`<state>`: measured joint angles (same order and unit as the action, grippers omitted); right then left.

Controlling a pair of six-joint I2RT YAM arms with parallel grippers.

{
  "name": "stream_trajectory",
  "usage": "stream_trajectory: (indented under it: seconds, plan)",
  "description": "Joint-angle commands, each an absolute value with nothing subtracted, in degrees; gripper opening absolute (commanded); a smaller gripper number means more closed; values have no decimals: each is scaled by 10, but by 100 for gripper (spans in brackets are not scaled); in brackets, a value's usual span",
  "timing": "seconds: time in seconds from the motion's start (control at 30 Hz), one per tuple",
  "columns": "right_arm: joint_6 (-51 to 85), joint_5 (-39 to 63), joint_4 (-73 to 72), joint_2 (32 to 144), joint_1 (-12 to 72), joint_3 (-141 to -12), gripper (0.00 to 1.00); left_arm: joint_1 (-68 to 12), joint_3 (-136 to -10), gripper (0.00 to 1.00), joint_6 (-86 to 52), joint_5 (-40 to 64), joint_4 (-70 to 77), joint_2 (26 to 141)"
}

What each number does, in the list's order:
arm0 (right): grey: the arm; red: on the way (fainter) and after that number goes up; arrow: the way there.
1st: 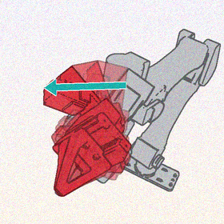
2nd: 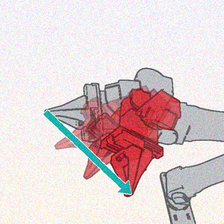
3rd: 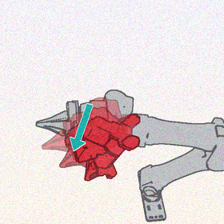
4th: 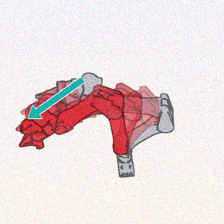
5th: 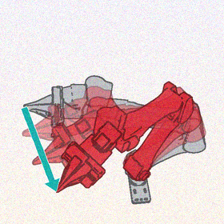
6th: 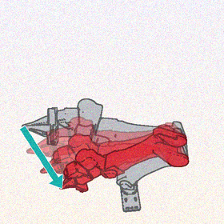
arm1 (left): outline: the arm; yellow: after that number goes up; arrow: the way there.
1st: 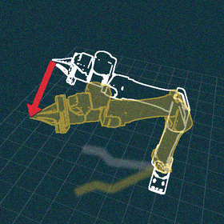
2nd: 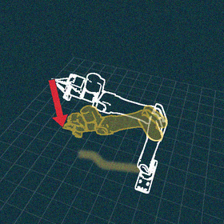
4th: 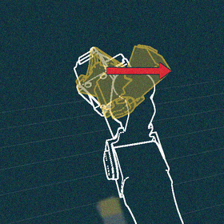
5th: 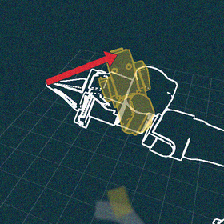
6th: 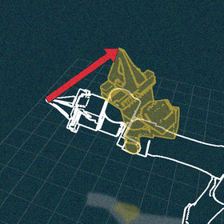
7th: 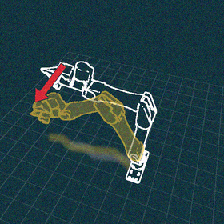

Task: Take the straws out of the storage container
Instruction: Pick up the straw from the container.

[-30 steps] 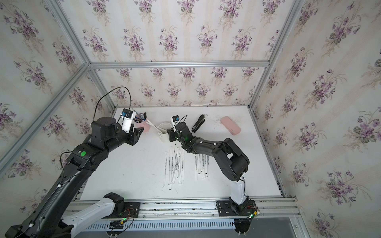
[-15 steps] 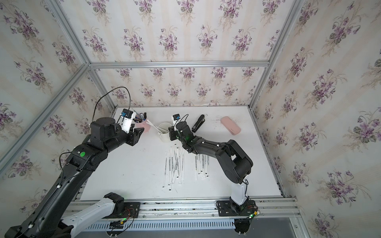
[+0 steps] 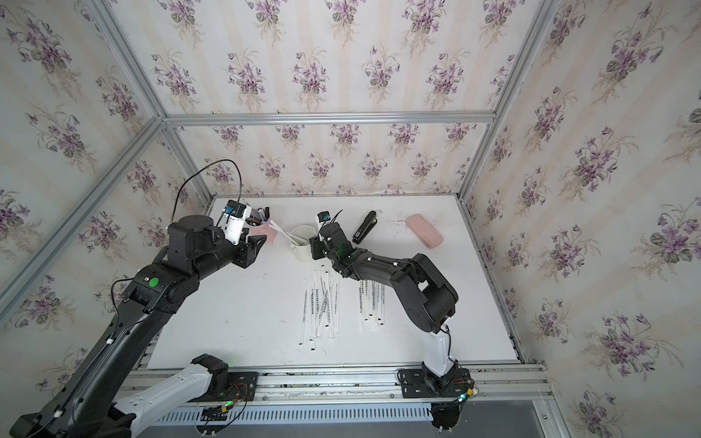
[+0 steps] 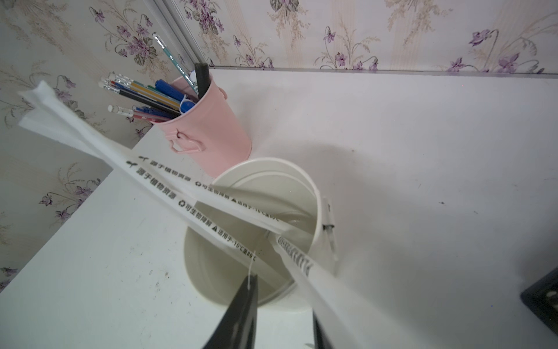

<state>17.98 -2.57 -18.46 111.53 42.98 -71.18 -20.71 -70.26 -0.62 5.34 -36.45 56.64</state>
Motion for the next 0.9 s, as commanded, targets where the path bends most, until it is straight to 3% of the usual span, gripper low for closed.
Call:
stream_trajectory:
  seconds: [0.0, 0.23, 0.47, 0.87]
  plan:
    - [172, -25, -190, 1124, 420, -726, 32, -206, -701, 54, -7, 57, -351, 567]
    - [154, -1, -207, 1112, 415, -725, 10, -205, -701, 58, -5, 61, -351, 569]
    - [138, 14, -159, 1084, 416, -734, 0, -205, -701, 59, -6, 66, -351, 564]
    - [120, 47, -36, 1056, 415, -814, 0, -204, -702, 59, -6, 66, -353, 558]
